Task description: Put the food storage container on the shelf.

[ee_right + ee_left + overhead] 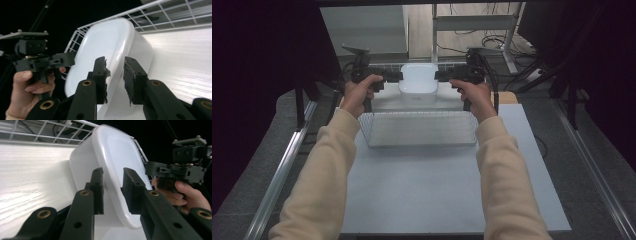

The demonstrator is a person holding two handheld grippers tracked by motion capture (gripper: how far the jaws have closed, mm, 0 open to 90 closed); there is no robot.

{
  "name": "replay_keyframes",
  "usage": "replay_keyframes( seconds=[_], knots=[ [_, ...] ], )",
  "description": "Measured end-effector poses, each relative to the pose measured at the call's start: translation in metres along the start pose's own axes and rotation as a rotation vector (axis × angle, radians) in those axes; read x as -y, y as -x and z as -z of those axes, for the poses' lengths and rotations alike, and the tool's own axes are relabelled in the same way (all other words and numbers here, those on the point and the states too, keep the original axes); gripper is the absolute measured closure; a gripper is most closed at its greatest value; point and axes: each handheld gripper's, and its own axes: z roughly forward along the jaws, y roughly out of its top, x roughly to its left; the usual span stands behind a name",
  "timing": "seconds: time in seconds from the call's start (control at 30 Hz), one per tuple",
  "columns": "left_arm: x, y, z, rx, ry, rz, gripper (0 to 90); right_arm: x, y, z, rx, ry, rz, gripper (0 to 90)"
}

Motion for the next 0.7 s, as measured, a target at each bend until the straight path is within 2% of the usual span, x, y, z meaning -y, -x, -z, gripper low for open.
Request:
replay_keyframes(
  seconds=[0.2, 0.3, 0.4, 0.43, 0.5, 0.53, 0.57, 0.6, 0.63, 0.67, 0.7],
  knots=[
    [0.002, -0.004, 0.000, 0.028, 0.020, 0.015, 70.5, 0.001, 0.004, -0.001, -0.013, 0.008, -0.016, 72.1],
    [0.003, -0.003, 0.000, 0.027, 0.022, 0.005, 70.0, 0.001, 0.004, -0.001, -0.012, 0.016, -0.010, 72.5],
    [0.004, -0.002, 0.001, 0.035, 0.018, -0.016, 68.5, 0.001, 0.004, -0.001, -0.014, 0.021, 0.003, 69.0],
    [0.004, -0.001, 0.003, 0.034, 0.026, -0.028, 65.7, 0.000, 0.004, 0.000, -0.017, 0.031, 0.004, 65.1],
    [0.005, 0.005, 0.009, 0.035, 0.061, -0.052, 56.7, 0.000, 0.000, 0.005, -0.003, 0.063, 0.030, 55.9],
    [0.005, 0.008, 0.012, 0.031, 0.069, -0.068, 48.4, 0.001, -0.004, 0.013, 0.008, 0.092, 0.069, 52.1],
    [0.007, 0.013, 0.017, 0.026, 0.077, -0.094, 46.0, 0.001, -0.006, 0.016, 0.013, 0.098, 0.085, 50.6],
    [0.007, 0.013, 0.017, 0.026, 0.077, -0.094, 43.8, 0.001, -0.006, 0.016, 0.013, 0.098, 0.085, 50.6],
    [0.009, 0.016, 0.020, 0.013, 0.080, -0.109, 43.8, 0.002, -0.007, 0.020, 0.020, 0.103, 0.111, 48.9],
    [0.013, 0.023, 0.026, -0.030, 0.081, -0.155, 40.0, 0.006, -0.011, 0.028, 0.035, 0.102, 0.167, 46.3],
    [0.013, 0.023, 0.026, -0.030, 0.081, -0.155, 38.3, 0.006, -0.011, 0.028, 0.035, 0.102, 0.167, 46.3]
  ],
)
